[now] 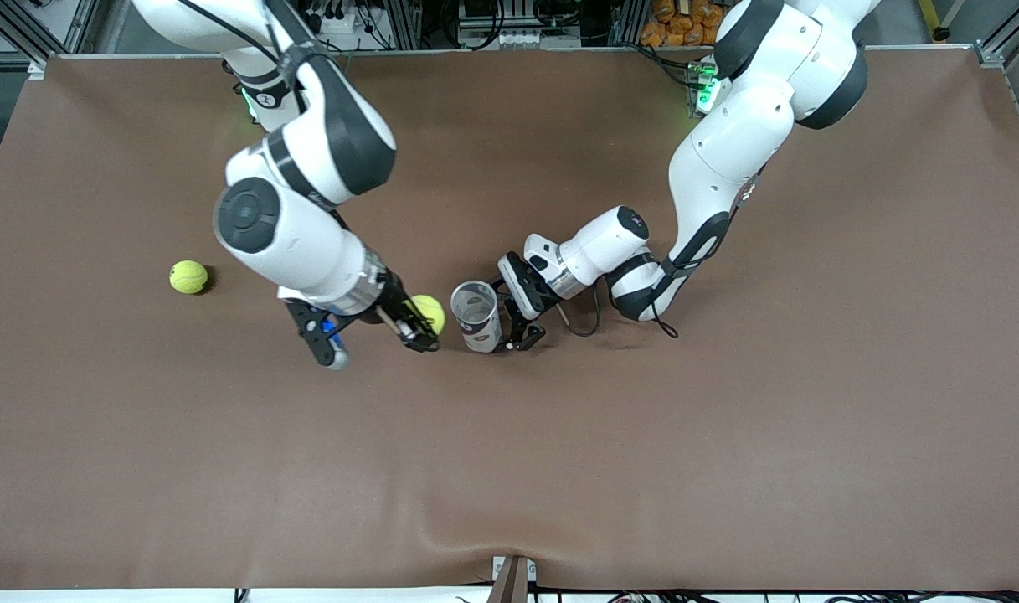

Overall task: Insert tennis ball vertically with right arm
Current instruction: 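Carry the ball with the right gripper over the can opening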

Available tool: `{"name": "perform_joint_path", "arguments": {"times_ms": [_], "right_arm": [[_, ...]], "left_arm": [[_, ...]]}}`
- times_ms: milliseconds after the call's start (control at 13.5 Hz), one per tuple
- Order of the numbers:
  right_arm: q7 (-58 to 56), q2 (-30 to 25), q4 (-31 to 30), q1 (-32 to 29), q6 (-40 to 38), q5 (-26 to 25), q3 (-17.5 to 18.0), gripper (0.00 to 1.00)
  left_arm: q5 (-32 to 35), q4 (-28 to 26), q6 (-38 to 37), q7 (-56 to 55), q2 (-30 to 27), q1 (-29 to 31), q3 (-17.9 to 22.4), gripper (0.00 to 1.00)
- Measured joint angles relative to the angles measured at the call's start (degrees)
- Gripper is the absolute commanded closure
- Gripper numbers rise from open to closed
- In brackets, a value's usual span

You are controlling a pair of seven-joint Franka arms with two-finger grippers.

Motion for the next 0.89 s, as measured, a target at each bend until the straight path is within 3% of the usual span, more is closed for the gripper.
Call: {"name": "perform_joint_path", "arguments": {"times_ms": [517, 591, 665, 887], "right_arm": [[4.2, 2.4, 0.5, 4.4, 0.5, -0.2, -0.1, 0.79], [4.4, 2.4, 0.5, 4.7, -0.1, -0.2, -0.1, 0.77], [4.6, 2.5, 0.5, 5.0, -0.9, -0.3, -0.1, 0.68], [5.0, 2.8, -0.1, 5.1, -1.6, -0.8, -0.2, 0.35]], "left_arm": [[0.1, 0.0, 0.0, 0.1, 0.0, -0.1, -0.3, 0.00], [0.2, 0.0, 0.0, 0.1, 0.0, -0.1, -0.3, 0.04], [0.2, 0.0, 0.0, 0.1, 0.0, -0.1, -0.3, 0.11], [0.3, 0.1, 0.1, 0.1, 0.0, -0.1, -0.4, 0.13]]}}
